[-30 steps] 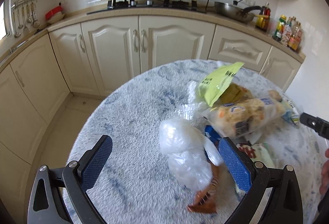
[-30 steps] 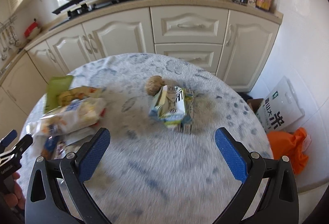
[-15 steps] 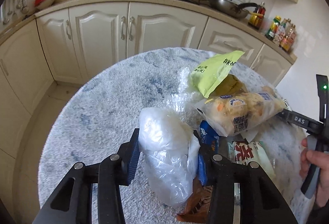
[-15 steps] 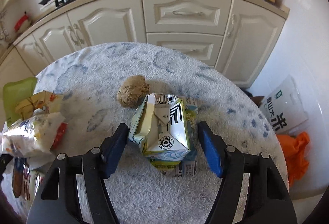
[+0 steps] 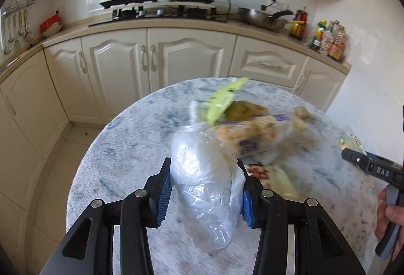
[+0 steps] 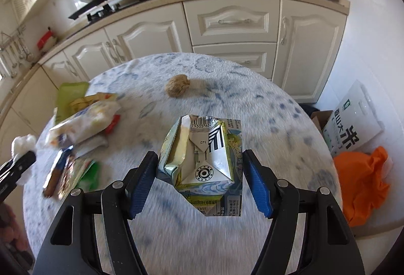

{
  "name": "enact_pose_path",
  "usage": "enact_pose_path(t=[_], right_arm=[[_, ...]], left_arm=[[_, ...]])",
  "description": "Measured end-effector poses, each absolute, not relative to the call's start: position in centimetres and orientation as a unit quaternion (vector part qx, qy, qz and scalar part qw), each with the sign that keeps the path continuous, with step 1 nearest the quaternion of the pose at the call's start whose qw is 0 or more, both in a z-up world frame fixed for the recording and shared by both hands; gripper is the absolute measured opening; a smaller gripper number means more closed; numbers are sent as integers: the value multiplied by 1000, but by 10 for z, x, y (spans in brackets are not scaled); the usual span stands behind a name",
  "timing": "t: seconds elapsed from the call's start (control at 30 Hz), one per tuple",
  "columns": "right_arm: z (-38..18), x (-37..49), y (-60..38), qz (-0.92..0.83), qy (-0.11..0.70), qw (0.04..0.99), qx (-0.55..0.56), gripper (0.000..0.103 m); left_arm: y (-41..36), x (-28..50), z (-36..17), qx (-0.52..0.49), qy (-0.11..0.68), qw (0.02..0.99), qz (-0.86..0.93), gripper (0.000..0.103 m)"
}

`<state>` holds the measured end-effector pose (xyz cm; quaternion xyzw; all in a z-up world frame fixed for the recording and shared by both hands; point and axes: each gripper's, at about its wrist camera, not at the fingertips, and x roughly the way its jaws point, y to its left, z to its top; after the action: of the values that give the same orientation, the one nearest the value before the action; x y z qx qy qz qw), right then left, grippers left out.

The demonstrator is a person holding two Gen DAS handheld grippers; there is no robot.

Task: Collect trash
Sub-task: 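Grasp the white plastic bag with the left gripper while the right grasps the milk carton, then carry both items to the grey bin and open both grippers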

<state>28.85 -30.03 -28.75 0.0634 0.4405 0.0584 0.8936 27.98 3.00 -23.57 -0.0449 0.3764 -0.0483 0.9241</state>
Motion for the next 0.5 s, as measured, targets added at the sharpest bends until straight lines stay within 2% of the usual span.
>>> enact_pose_path(t=[0.27, 0.5], right_arm=[[-272, 240, -320, 66, 427, 897, 97, 69], [-252, 209, -344, 60, 403, 905, 121, 69]], left_arm=[[-15, 217, -223, -27, 361, 927, -97, 42], [-51, 197, -204, -9, 341, 930, -140, 42]])
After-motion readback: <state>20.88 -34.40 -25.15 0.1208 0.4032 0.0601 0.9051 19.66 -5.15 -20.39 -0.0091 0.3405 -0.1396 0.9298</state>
